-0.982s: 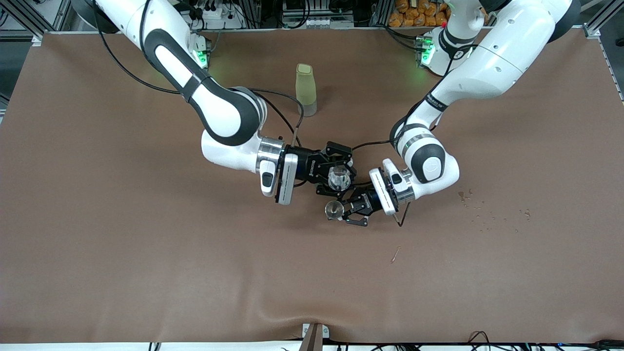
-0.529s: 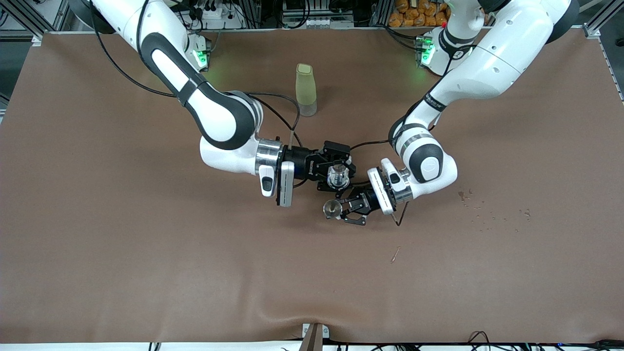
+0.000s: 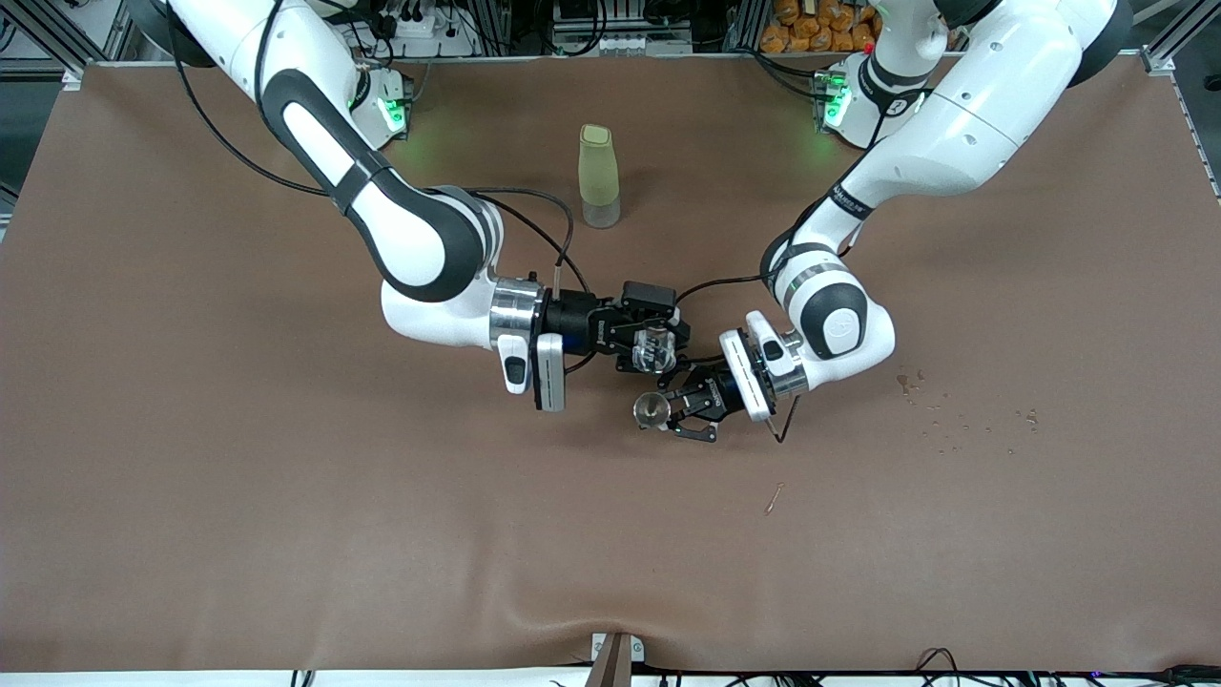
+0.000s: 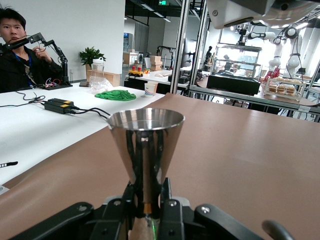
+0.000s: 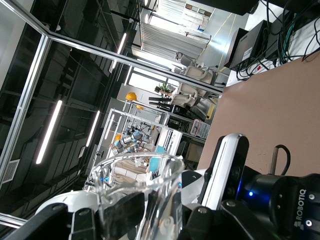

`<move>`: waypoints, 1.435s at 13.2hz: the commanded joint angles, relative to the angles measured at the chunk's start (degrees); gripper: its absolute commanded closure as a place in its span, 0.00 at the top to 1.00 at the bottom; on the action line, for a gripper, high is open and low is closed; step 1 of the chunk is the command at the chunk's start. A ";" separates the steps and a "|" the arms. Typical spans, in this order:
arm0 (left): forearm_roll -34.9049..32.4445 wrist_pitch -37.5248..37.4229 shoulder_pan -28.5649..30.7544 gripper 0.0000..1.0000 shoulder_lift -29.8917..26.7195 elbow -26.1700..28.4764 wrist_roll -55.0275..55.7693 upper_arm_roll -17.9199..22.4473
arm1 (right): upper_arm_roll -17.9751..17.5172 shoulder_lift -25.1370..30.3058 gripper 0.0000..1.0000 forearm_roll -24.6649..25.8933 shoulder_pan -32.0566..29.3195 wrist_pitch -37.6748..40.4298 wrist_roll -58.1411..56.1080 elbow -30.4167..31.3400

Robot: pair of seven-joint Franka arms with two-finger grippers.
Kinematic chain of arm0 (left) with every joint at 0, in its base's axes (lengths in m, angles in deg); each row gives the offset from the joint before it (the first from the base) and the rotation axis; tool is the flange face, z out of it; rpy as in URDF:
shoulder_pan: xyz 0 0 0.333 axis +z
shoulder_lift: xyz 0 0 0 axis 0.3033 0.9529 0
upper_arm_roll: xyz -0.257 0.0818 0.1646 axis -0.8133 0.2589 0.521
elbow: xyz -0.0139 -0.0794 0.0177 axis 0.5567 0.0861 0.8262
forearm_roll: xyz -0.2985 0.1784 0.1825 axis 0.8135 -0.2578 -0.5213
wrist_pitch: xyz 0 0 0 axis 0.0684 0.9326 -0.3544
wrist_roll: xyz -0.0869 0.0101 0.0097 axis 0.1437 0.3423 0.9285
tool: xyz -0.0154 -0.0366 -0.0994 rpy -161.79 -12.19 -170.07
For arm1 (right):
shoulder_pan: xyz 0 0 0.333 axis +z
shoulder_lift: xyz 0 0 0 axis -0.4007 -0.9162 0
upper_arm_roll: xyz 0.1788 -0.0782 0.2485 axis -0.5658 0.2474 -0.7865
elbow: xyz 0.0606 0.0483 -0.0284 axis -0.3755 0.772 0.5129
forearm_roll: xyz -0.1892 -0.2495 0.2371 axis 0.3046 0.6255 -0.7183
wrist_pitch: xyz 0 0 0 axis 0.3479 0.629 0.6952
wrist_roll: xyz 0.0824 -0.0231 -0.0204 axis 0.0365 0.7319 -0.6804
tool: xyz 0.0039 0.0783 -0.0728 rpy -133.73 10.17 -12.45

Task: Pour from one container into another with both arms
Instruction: 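Tilt the right gripper's beaker over the jigger held by the left gripper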

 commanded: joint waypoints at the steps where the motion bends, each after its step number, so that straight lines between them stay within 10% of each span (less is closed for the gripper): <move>1: 1.31 0.92 -0.49 0.00 0.38 -1.10 -0.76 0.13 | -0.84 1.84 0.00 -0.92 -1.18 1.11 2.89 2.15; 19: 1.57 0.92 -0.40 0.00 0.47 -1.10 -0.94 0.13 | -0.84 0.43 0.00 -1.00 -0.66 2.60 13.53 -0.67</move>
